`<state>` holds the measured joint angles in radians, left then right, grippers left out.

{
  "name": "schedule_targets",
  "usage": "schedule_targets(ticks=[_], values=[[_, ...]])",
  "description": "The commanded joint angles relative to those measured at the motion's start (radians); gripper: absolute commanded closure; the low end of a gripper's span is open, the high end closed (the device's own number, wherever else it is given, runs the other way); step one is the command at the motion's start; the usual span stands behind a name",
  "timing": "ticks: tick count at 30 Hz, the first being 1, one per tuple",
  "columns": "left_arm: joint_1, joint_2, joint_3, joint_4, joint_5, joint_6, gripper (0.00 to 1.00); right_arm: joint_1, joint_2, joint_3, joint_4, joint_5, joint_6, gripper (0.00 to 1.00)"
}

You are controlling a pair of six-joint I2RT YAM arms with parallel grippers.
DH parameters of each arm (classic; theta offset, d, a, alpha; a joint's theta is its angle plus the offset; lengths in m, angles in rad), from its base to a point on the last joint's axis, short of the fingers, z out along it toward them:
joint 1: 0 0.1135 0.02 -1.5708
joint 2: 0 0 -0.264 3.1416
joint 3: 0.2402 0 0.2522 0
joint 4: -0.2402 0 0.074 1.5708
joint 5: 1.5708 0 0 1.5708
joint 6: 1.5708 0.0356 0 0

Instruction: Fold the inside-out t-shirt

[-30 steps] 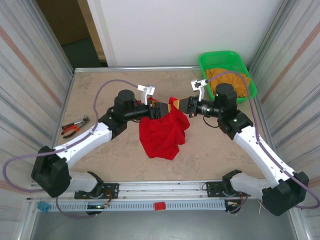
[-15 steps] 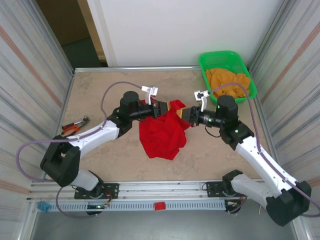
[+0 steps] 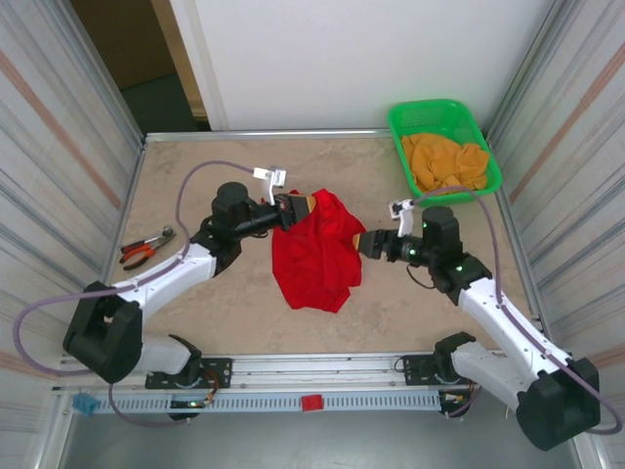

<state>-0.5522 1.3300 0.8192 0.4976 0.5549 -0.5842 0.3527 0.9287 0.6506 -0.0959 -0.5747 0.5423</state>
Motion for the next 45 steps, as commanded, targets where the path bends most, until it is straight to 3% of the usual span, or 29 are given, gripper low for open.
schedule_targets(ticks=[1, 7, 17, 19, 23, 26, 28, 32, 38, 45], values=[[0.003, -0.072, -0.016, 0.01, 0.042, 0.13, 1.0, -0.053, 0.041, 0.11, 0.008, -0.034, 0.031, 0.33], [-0.007, -0.142, -0.07, 0.029, 0.022, 0.202, 1.0, -0.04, 0.182, 0.203, 0.134, -0.107, 0.144, 0.32], [-0.008, -0.14, -0.068, 0.024, 0.04, 0.195, 1.0, 0.125, 0.288, 0.255, 0.194, -0.082, 0.142, 0.39], [-0.008, -0.134, -0.065, 0.031, 0.05, 0.189, 1.0, 0.134, 0.3, 0.252, 0.197, -0.072, 0.139, 0.49], [-0.008, -0.129, -0.072, 0.031, 0.048, 0.173, 1.0, 0.118, 0.309, 0.26, 0.203, -0.096, 0.133, 0.98], [0.01, -0.136, -0.097, 0.0, -0.02, 0.147, 1.0, 0.082, 0.278, 0.276, 0.196, -0.129, 0.13, 1.0], [0.04, -0.146, -0.121, -0.025, -0.058, 0.118, 0.91, 0.057, 0.249, 0.282, 0.211, -0.176, 0.132, 1.0], [0.094, -0.198, -0.187, -0.024, -0.125, 0.067, 0.55, 0.043, 0.195, 0.299, 0.211, -0.228, 0.121, 1.0], [0.08, -0.304, -0.194, -0.113, -0.14, 0.064, 0.47, 0.047, 0.184, 0.301, 0.224, -0.23, 0.132, 1.0], [-0.058, -0.317, -0.125, -0.172, -0.223, 0.107, 0.41, 0.064, 0.2, 0.287, 0.237, -0.22, 0.136, 1.0]])
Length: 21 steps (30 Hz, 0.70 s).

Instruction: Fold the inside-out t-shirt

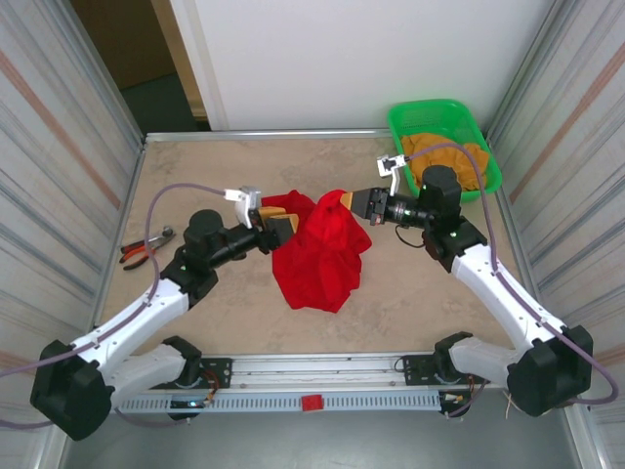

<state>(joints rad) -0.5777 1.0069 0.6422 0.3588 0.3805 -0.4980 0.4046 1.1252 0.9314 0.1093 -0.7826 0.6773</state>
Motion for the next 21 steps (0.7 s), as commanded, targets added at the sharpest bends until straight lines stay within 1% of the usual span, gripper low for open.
schedule_targets(ticks=[1, 3, 5, 7, 9, 12, 14, 15, 17, 18, 20, 21], values=[[-0.052, 0.023, 0.066, -0.025, -0.051, 0.021, 0.41, 0.016, 0.006, 0.004, 0.03, -0.005, 0.001, 1.0], [-0.101, 0.059, 0.1, -0.039, -0.085, 0.039, 0.41, 0.019, 0.011, 0.0, 0.026, 0.002, 0.0, 1.0], [-0.162, 0.097, 0.144, -0.069, -0.153, 0.085, 0.41, 0.023, 0.013, -0.004, 0.029, 0.002, 0.004, 1.0], [-0.205, 0.141, 0.184, -0.094, -0.208, 0.122, 0.4, 0.032, 0.013, -0.005, 0.03, -0.001, 0.004, 1.0], [-0.217, 0.186, 0.223, -0.118, -0.251, 0.129, 0.4, 0.041, 0.012, -0.003, 0.032, -0.006, 0.002, 1.0], [-0.208, 0.24, 0.244, -0.098, -0.292, 0.141, 0.42, 0.046, 0.007, -0.006, 0.015, 0.001, -0.009, 1.0], [-0.179, 0.255, 0.245, -0.074, -0.258, 0.134, 0.53, 0.036, -0.002, -0.015, 0.004, 0.009, -0.016, 1.0], [-0.161, 0.258, 0.243, -0.058, -0.227, 0.122, 0.62, 0.029, -0.005, -0.022, 0.005, 0.009, -0.016, 1.0], [-0.128, 0.248, 0.229, -0.026, -0.167, 0.096, 0.86, 0.004, -0.01, -0.039, 0.004, 0.019, -0.018, 1.0], [-0.108, 0.236, 0.217, -0.004, -0.134, 0.081, 0.99, -0.012, -0.008, -0.048, 0.004, 0.027, -0.018, 1.0], [-0.074, 0.207, 0.187, 0.045, -0.054, 0.05, 1.0, -0.046, 0.008, -0.065, 0.001, 0.04, -0.018, 1.0], [-0.053, 0.193, 0.17, 0.085, 0.007, 0.028, 1.0, -0.067, 0.025, -0.07, -0.005, 0.053, -0.019, 1.0]])
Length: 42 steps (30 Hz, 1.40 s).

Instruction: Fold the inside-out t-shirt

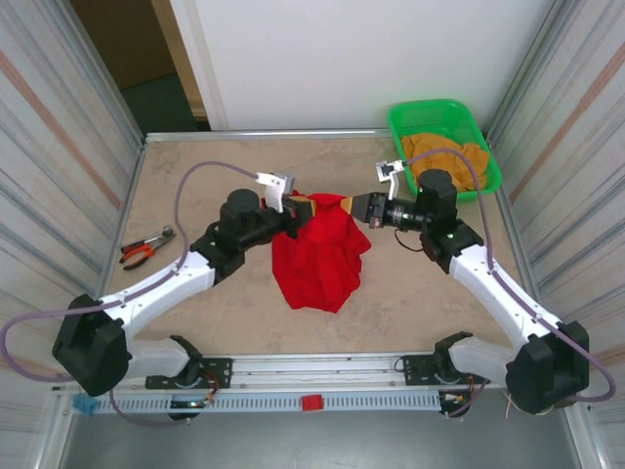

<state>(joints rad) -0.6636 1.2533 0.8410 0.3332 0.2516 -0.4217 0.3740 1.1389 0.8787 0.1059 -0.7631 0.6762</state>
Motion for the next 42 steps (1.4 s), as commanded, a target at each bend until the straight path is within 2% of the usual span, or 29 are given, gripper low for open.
schedule_targets(ticks=[1, 5, 6, 7, 8, 10, 14, 19, 23, 28, 30, 31, 33, 35, 37, 42], values=[[0.052, -0.067, -0.047, 0.151, 0.182, -0.077, 1.0, -0.051, 0.031, -0.019, -0.007, 0.049, -0.017, 1.0], [0.084, -0.106, -0.094, 0.262, 0.265, -0.157, 1.0, -0.067, 0.125, 0.006, -0.023, 0.059, -0.02, 1.0], [0.084, -0.113, -0.095, 0.261, 0.268, -0.165, 1.0, -0.066, 0.147, 0.024, -0.051, 0.056, -0.023, 0.86], [0.084, -0.116, -0.093, 0.256, 0.268, -0.174, 1.0, -0.065, 0.154, 0.031, -0.066, 0.055, -0.023, 0.63], [0.084, -0.117, -0.095, 0.257, 0.263, -0.183, 1.0, -0.064, 0.145, 0.028, -0.073, 0.064, -0.019, 0.54], [0.082, -0.118, -0.102, 0.262, 0.246, -0.2, 1.0, -0.047, 0.078, 0.017, -0.104, 0.115, -0.024, 0.46], [0.082, -0.11, -0.133, 0.328, 0.222, -0.236, 1.0, 0.032, -0.087, 0.017, -0.244, 0.276, -0.069, 0.41], [0.078, -0.095, -0.128, 0.325, 0.208, -0.241, 1.0, 0.204, -0.198, 0.026, -0.307, 0.454, -0.075, 0.39], [0.076, -0.094, -0.12, 0.311, 0.205, -0.239, 1.0, 0.312, -0.166, 0.055, -0.285, 0.51, -0.044, 0.41], [0.063, -0.098, -0.11, 0.302, 0.194, -0.233, 1.0, 0.381, -0.035, 0.091, -0.252, 0.581, -0.021, 0.33], [0.055, -0.095, -0.105, 0.3, 0.193, -0.233, 1.0, 0.384, 0.02, 0.112, -0.232, 0.59, -0.018, 0.36], [0.053, -0.095, -0.105, 0.299, 0.193, -0.233, 1.0, 0.384, 0.039, 0.121, -0.232, 0.596, -0.021, 0.4], [0.052, -0.098, -0.104, 0.281, 0.175, -0.234, 1.0, 0.382, 0.062, 0.135, -0.24, 0.601, -0.037, 0.6], [0.052, -0.107, -0.117, 0.268, 0.128, -0.239, 1.0, 0.382, 0.048, 0.129, -0.256, 0.605, -0.048, 0.85], [0.054, -0.12, -0.133, 0.243, 0.061, -0.245, 1.0, 0.377, 0.011, 0.117, -0.279, 0.606, -0.062, 0.98], [0.058, -0.147, -0.197, 0.213, -0.111, -0.281, 1.0, 0.315, -0.137, 0.1, -0.331, 0.512, -0.141, 1.0]])
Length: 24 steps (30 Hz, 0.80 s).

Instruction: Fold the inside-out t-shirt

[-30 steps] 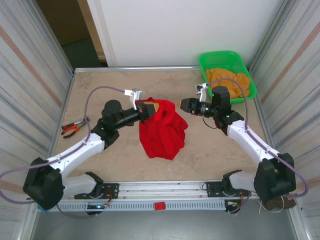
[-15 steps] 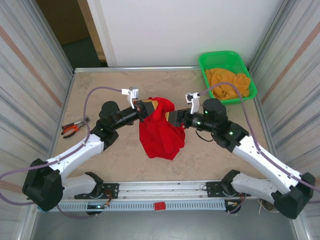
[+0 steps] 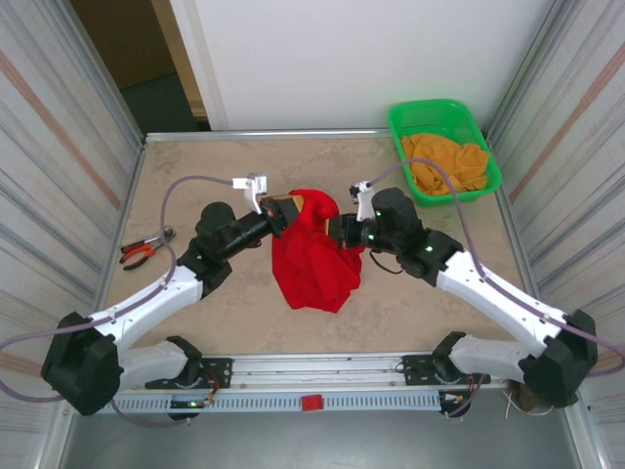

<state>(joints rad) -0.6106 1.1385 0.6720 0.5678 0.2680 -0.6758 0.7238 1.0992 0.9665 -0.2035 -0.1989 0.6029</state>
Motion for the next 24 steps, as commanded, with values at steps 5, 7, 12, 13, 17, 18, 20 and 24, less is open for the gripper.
schedule_targets(ticks=[5, 7, 12, 13, 17, 18, 20, 24], values=[[0.008, -0.039, -0.046, -0.025, -0.106, -0.003, 0.64, -0.145, -0.198, -0.01, 0.055, -0.256, -0.123, 1.0], [0.008, -0.065, -0.036, -0.06, -0.089, 0.041, 0.52, -0.191, -0.182, 0.004, 0.037, -0.312, -0.135, 1.0], [0.008, -0.121, 0.043, -0.207, -0.044, 0.185, 0.41, -0.26, -0.118, 0.032, 0.03, -0.472, -0.163, 1.0], [0.008, -0.12, 0.07, -0.236, -0.026, 0.213, 0.4, -0.264, -0.116, 0.041, 0.023, -0.496, -0.174, 1.0], [0.007, -0.085, 0.161, -0.338, 0.041, 0.318, 0.37, -0.27, -0.052, 0.075, -0.008, -0.546, -0.199, 1.0], [0.005, -0.073, 0.174, -0.352, 0.057, 0.341, 0.36, -0.27, -0.045, 0.078, -0.008, -0.553, -0.199, 1.0], [0.002, -0.041, 0.206, -0.389, 0.093, 0.396, 0.36, -0.27, -0.038, 0.085, -0.012, -0.57, -0.203, 1.0], [-0.017, 0.009, 0.236, -0.42, 0.15, 0.459, 0.35, -0.271, -0.035, 0.087, -0.016, -0.565, -0.203, 1.0]])
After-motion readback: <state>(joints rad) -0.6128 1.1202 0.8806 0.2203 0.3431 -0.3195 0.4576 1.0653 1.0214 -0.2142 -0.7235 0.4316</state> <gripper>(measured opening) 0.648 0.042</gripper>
